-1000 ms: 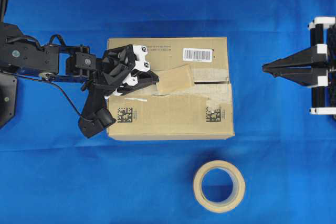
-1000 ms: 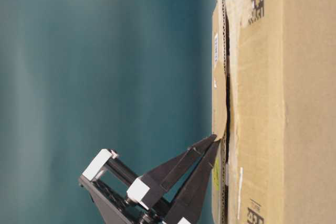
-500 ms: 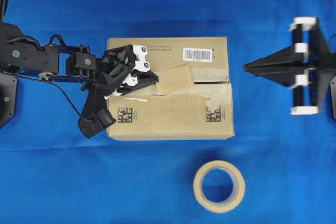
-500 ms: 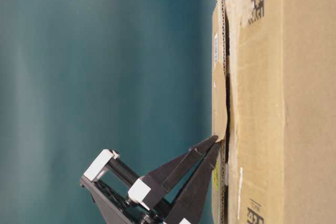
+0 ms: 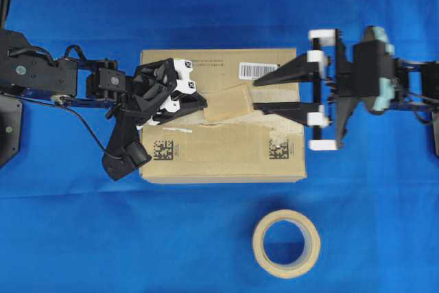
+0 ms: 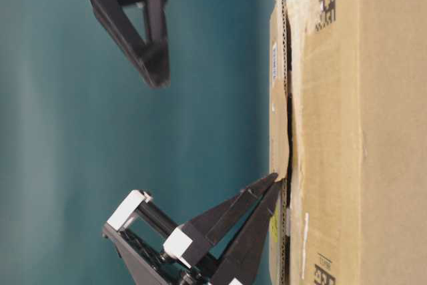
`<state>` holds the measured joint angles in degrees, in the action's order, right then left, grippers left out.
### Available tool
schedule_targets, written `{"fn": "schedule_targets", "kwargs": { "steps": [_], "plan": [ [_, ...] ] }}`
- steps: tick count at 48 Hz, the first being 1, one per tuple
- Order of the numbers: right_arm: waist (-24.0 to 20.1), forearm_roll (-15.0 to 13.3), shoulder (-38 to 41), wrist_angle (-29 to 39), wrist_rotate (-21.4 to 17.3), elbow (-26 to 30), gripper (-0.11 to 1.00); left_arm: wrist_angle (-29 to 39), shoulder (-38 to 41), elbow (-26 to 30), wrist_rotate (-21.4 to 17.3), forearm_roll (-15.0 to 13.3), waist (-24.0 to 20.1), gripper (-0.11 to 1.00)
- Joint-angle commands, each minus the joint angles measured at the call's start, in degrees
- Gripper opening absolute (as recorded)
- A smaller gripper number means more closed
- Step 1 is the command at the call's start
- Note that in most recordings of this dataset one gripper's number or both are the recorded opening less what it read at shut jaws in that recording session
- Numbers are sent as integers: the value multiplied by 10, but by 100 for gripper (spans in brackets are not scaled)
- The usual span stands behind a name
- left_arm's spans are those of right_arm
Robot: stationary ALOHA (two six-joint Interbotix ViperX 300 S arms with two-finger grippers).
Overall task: Apply tape along the seams of the closed cardboard box to seal it securely.
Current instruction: 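Bring the right gripper in to grasp the tape strip's other end, then hold the strip with both grippers and lay it across the seam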
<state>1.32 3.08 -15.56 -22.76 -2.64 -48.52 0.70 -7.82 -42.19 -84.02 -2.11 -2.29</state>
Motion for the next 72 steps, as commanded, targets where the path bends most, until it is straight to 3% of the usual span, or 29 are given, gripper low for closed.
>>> {"fn": "schedule_targets", "kwargs": {
  "steps": [1,13,29,62,67,72],
  "plan": [
    [9,4,23,-3,0,29,49,3,-6,8,1,1,0,1],
    [14,4,87,25,0,62,48,6,-5,7,1,1,0,1],
    [14,9,138,31,0,67,48,7,-5,7,1,1,-1,1],
    [9,26,162,46,0,68,48,5,-4,10,6,1,-5,1],
    [9,28,162,46,0,68,48,5,-5,11,9,1,-9,13],
    [9,33,162,48,0,68,48,6,-5,11,8,1,-9,39]
  ]
}}
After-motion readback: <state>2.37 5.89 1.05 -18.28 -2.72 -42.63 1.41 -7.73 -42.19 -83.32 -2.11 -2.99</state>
